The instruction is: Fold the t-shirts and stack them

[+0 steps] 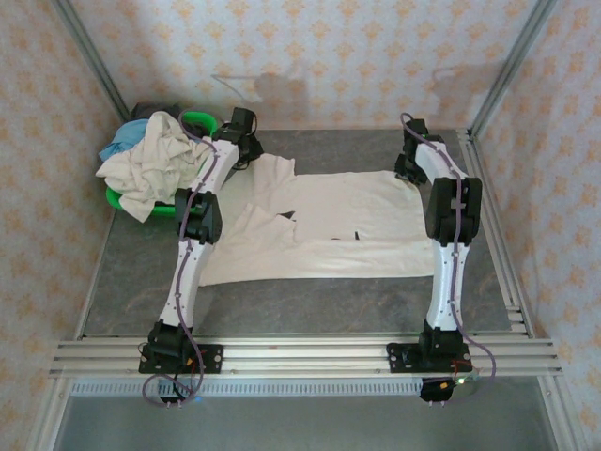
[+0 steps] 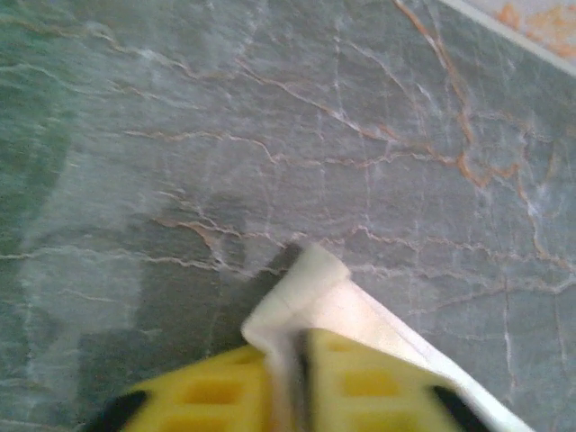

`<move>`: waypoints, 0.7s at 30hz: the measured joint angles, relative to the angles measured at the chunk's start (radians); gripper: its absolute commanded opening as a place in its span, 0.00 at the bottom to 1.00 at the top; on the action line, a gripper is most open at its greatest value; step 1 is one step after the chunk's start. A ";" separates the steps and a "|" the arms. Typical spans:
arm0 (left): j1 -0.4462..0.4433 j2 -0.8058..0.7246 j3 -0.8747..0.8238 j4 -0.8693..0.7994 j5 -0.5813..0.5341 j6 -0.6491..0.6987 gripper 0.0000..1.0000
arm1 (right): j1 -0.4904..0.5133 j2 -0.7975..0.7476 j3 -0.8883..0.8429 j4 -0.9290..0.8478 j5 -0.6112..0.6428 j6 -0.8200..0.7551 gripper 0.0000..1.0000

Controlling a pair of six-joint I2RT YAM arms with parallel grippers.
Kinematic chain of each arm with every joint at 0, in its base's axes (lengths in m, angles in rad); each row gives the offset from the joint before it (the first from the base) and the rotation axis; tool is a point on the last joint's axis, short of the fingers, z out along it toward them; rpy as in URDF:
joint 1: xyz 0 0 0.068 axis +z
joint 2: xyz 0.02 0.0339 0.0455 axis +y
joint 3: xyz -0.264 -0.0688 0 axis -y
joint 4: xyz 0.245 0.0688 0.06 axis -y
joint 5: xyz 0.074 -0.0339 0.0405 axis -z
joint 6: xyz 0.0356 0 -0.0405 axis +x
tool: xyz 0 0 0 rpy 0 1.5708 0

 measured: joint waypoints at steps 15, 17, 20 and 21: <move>0.004 -0.609 -0.624 0.059 0.113 0.067 0.00 | 0.000 -0.281 -0.288 0.072 -0.039 -0.003 0.00; 0.004 -0.734 -0.746 0.105 0.115 0.079 0.00 | 0.000 -0.357 -0.365 0.106 -0.045 0.004 0.00; 0.004 -0.873 -0.933 0.169 0.120 0.089 0.00 | 0.000 -0.452 -0.500 0.164 -0.051 0.026 0.00; 0.004 -0.911 -1.001 0.193 0.122 0.090 0.00 | 0.000 -0.477 -0.544 0.180 -0.051 0.032 0.00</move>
